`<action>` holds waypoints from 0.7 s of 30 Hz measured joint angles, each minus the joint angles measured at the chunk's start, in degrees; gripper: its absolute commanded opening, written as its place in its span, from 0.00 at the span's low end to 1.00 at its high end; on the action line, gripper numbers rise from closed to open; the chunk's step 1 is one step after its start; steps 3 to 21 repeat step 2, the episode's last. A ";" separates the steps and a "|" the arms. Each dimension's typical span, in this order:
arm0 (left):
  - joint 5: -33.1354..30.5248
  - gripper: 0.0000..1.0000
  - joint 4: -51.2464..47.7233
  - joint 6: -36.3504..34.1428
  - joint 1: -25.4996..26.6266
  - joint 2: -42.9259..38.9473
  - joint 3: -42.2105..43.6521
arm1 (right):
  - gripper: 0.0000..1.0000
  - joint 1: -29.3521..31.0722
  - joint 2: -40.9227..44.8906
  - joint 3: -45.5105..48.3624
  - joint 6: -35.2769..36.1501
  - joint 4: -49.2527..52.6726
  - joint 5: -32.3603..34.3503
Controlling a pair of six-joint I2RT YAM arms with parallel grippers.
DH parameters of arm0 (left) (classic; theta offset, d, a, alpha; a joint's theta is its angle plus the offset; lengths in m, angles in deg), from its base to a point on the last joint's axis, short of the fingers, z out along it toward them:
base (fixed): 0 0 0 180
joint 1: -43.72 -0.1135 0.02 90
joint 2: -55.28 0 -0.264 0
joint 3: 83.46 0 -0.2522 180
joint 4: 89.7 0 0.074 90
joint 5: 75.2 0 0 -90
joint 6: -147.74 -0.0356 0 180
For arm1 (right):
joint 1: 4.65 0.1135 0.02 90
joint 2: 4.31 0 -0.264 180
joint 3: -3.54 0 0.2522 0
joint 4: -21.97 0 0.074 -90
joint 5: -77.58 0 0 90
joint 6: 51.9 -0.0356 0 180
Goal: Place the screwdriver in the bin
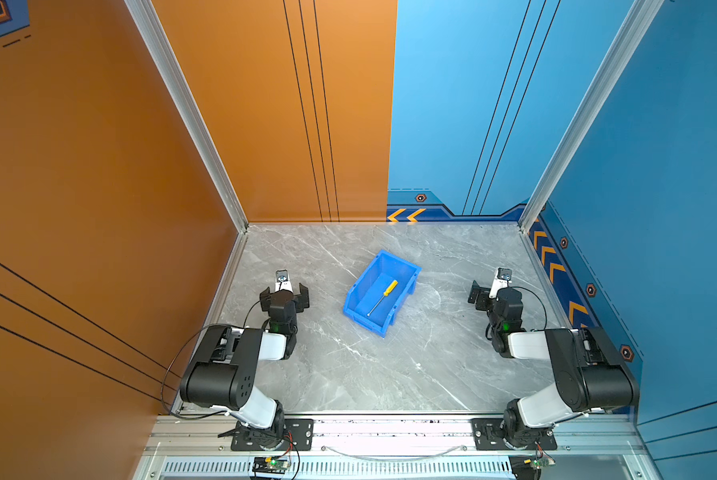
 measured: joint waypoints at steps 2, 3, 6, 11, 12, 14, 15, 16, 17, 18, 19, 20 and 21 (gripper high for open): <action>0.15 0.98 0.00 0.00 -0.13 0.00 0.00 | 1.00 0.00 0.00 0.02 0.00 0.00 0.00; 0.15 0.98 0.00 0.00 -0.13 0.00 0.00 | 1.00 0.00 0.00 0.02 0.00 0.00 0.00; 0.15 0.98 0.00 0.00 -0.13 0.00 0.00 | 1.00 0.00 0.00 0.02 0.00 0.00 0.00; 0.15 0.98 0.00 0.00 -0.13 0.00 0.00 | 1.00 0.00 0.00 0.02 0.00 0.00 0.00; 0.15 0.98 0.00 0.00 -0.13 0.00 0.00 | 1.00 0.00 0.00 0.02 0.00 0.00 0.00; 0.15 0.98 0.00 0.00 -0.13 0.00 0.00 | 1.00 0.00 0.00 0.02 0.00 0.00 0.00; 0.15 0.98 0.00 0.00 -0.13 0.00 0.00 | 1.00 0.00 0.00 0.02 0.00 0.00 0.00; 0.15 0.98 0.00 0.00 -0.13 0.00 0.00 | 1.00 0.00 0.00 0.02 0.00 0.00 0.00; 0.15 0.98 0.00 0.00 -0.13 0.00 0.00 | 1.00 0.00 0.00 0.02 0.00 0.00 0.00; 0.15 0.98 0.00 0.00 -0.13 0.00 0.00 | 1.00 0.00 0.00 0.02 0.00 0.00 0.00; 0.15 0.98 0.00 0.00 -0.13 0.00 0.00 | 1.00 0.00 0.00 0.02 0.00 0.00 0.00; 0.15 0.98 0.00 0.00 -0.13 0.00 0.00 | 1.00 0.00 0.00 0.02 0.00 0.00 0.00; 0.15 0.98 0.00 0.00 -0.13 0.00 0.00 | 1.00 0.00 0.00 0.02 0.00 0.00 0.00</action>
